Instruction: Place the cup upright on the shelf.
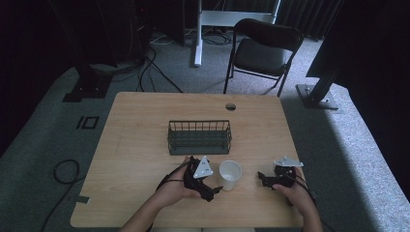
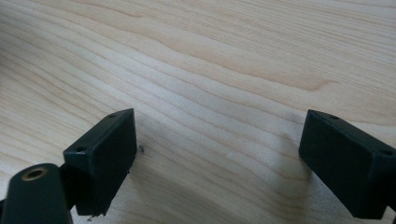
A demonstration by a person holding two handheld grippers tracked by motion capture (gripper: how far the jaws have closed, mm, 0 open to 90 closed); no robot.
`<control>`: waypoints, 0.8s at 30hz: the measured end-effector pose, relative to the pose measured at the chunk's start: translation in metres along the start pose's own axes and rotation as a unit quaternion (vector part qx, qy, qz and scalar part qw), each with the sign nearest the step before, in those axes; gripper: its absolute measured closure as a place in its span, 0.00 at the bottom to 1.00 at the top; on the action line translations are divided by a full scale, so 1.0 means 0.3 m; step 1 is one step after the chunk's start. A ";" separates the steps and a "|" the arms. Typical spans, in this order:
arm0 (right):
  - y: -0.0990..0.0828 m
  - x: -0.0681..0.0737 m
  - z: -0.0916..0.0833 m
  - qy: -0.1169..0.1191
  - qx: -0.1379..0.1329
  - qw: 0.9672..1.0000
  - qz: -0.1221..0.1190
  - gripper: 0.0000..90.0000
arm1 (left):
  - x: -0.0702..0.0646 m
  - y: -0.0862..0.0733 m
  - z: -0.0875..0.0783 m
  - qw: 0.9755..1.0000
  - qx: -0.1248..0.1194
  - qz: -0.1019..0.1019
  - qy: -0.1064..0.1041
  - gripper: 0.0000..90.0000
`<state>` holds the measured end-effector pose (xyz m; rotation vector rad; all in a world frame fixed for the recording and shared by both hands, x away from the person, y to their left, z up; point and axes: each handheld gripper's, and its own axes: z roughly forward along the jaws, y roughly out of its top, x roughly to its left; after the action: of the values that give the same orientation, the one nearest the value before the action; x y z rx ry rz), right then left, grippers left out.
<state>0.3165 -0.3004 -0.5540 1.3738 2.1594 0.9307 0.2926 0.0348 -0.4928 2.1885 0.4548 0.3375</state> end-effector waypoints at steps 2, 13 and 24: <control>0.000 0.000 0.000 0.000 0.000 1.000 0.000 0.12 | -0.006 0.011 0.010 1.000 -0.001 0.002 -0.008 0.00; 0.000 0.000 0.000 0.000 0.000 1.000 0.000 0.12 | -0.033 0.057 0.079 1.000 -0.011 0.009 -0.026 0.00; 0.000 0.000 0.000 0.000 0.000 1.000 0.000 0.12 | -0.023 0.066 0.123 0.999 -0.029 -0.007 -0.020 0.05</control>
<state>0.3166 -0.3004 -0.5541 1.3741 2.1587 0.9323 0.3049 -0.0051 -0.4997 2.1308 0.4337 0.2947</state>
